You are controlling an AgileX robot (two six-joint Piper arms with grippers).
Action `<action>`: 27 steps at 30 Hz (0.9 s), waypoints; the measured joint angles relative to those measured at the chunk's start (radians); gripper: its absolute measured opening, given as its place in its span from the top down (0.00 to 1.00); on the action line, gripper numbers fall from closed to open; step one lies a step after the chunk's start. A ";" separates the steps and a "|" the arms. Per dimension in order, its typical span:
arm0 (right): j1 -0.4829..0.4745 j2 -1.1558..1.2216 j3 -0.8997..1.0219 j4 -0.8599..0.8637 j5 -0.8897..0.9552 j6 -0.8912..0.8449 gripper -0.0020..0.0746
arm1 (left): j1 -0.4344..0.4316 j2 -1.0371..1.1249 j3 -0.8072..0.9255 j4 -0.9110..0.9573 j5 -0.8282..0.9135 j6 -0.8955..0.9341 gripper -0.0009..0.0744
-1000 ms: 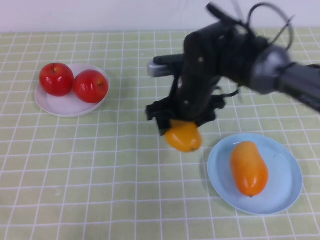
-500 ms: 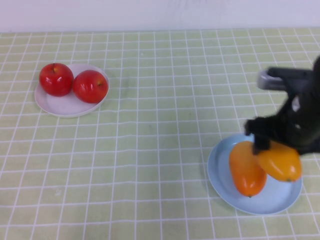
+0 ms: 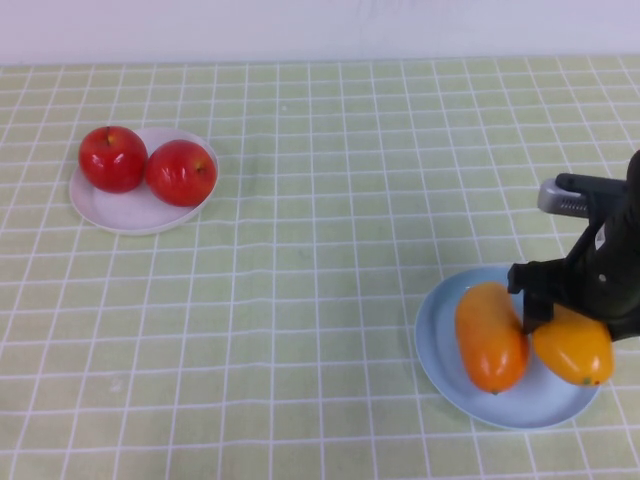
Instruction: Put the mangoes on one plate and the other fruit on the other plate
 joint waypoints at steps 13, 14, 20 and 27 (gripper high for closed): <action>0.000 0.008 0.000 0.002 0.010 0.000 0.09 | 0.000 0.000 0.000 0.000 0.000 0.000 0.99; 0.002 -0.006 0.000 0.002 0.013 0.000 0.10 | 0.000 0.000 0.000 0.000 0.000 0.000 0.99; 0.027 -0.197 0.000 0.002 0.055 -0.016 0.44 | 0.000 0.000 0.000 0.000 0.000 0.000 0.99; 0.042 -0.429 0.000 0.004 0.183 -0.180 0.95 | 0.000 0.000 0.000 0.000 0.000 0.000 0.99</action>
